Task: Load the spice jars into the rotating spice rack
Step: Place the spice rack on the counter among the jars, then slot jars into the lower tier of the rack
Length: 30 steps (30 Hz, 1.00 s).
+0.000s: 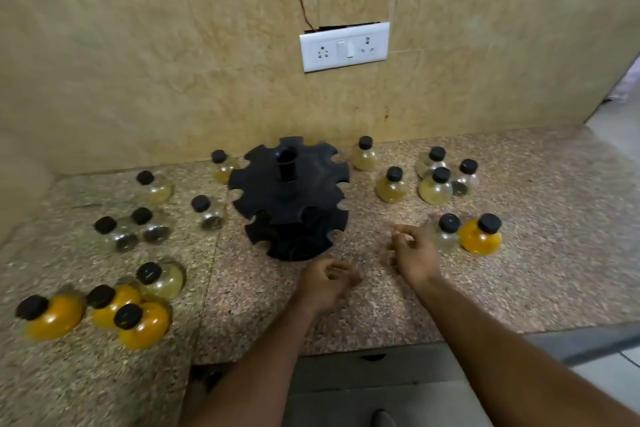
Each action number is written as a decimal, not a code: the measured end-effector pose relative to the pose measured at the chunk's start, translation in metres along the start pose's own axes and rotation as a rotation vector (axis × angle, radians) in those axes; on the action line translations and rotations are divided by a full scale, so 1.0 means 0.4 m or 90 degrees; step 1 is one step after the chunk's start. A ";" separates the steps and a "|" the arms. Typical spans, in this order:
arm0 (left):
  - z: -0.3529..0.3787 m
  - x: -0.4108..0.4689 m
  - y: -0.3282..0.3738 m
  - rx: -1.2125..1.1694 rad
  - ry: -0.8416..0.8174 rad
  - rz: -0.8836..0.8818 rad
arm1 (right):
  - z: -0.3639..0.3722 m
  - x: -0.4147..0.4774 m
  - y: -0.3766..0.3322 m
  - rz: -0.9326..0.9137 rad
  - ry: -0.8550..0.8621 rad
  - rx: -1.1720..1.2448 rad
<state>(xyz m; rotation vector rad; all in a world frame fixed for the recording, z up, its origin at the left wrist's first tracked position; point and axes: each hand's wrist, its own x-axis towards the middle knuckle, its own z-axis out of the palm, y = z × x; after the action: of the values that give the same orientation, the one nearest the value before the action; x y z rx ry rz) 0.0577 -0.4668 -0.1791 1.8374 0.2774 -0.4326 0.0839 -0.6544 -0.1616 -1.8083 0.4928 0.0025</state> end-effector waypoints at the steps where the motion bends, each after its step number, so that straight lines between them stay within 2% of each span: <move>1: 0.028 0.012 0.000 0.057 0.005 0.020 | -0.021 0.005 0.018 -0.006 0.031 -0.032; 8: 0.236 0.140 0.074 0.446 -0.098 0.171 | -0.175 0.078 0.094 -0.043 0.145 -0.168; 14: 0.325 0.216 0.096 0.692 -0.128 0.122 | -0.236 0.166 0.095 -0.078 0.079 -0.255; 16: 0.335 0.237 0.078 0.741 -0.144 0.098 | -0.242 0.193 0.098 -0.077 0.046 -0.276; 21: 0.331 0.265 0.044 0.748 -0.154 0.096 | -0.240 0.235 0.111 -0.095 0.013 -0.320; 23: 0.333 0.263 0.045 0.664 -0.112 0.100 | -0.240 0.249 0.110 -0.110 0.008 -0.339; 24: 0.336 0.256 0.049 0.559 -0.063 0.101 | -0.239 0.251 0.110 -0.119 0.002 -0.349; 27: 0.333 0.224 0.076 0.017 0.146 0.030 | -0.224 0.247 0.096 -0.147 -0.013 -0.369; 30: 0.294 0.196 0.085 -0.425 0.296 -0.136 | -0.183 0.227 0.062 -0.212 -0.072 -0.376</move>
<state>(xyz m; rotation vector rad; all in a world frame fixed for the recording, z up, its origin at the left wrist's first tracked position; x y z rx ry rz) 0.1242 -0.5914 -0.2140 1.2273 0.8357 -0.0284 0.1401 -0.7568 -0.1855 -2.4356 0.1024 0.0225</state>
